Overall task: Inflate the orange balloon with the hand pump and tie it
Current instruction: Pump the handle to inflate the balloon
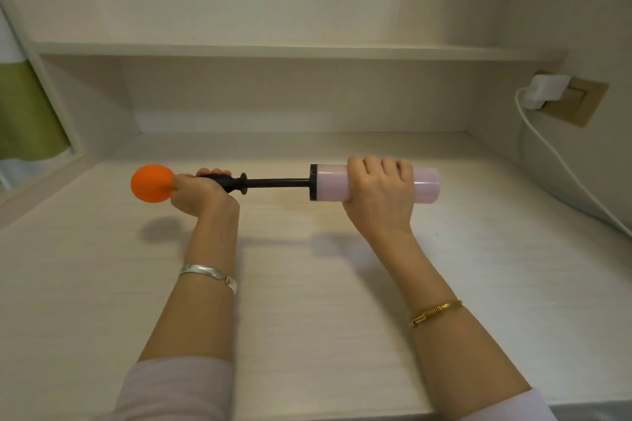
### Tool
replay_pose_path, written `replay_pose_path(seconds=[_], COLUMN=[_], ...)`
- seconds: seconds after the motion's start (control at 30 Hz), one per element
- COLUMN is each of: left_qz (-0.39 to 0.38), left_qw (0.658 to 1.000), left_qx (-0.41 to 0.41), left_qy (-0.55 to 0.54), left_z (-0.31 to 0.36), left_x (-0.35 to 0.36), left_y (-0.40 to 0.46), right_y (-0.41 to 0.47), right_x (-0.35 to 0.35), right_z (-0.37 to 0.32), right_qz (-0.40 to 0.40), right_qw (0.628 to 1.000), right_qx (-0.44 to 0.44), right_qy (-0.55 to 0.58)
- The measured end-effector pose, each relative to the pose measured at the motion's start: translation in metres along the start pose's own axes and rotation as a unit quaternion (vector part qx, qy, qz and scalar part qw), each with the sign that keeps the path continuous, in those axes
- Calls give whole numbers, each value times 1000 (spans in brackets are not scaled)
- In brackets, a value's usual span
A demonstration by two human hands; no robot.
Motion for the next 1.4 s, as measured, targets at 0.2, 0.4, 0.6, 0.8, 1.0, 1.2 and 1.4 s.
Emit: replay_pose_path(seconds=[0.2,0.4,0.6,0.8,1.0,1.2,1.4], left_qz=[-1,-27,-1,8,-22,-46,-29], left_qw=[1000,999,1000,999,999,999,999], left_qx=[-10,-14,-4,-22,-24,-17,-12], left_qy=[11,22,13,31,26,24,1], left_z=[-23,-42,-18,-25,-46,-32,-15], left_x=[3,12,8,3,10,18,11], left_y=[-18,-33,-7,-4,-27,-17,-3], right_y=[1,-4,-3,-3,-1,0,-3], right_x=[0,7,11,13,12,9,6], right_z=[-11,-30,9,3,-34,-11,15], right_qz=[13,-7,-24,-42,-42,-41,-35], right_qw=[1000,1000,999,999,999,999,998], right_qx=[-9,-23,20,28,-8,22,55], right_qy=[-8,-13,11,5,-18,9,1])
Point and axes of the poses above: each hand's wrist, its own y-axis towards the middle knuckle, its own x-axis out of the palm, z = x × y, the point moved 8 cm from there along y, towards the middle knuckle, and after that the axes turned 9 degrees about -x, right-handed, at the moved point
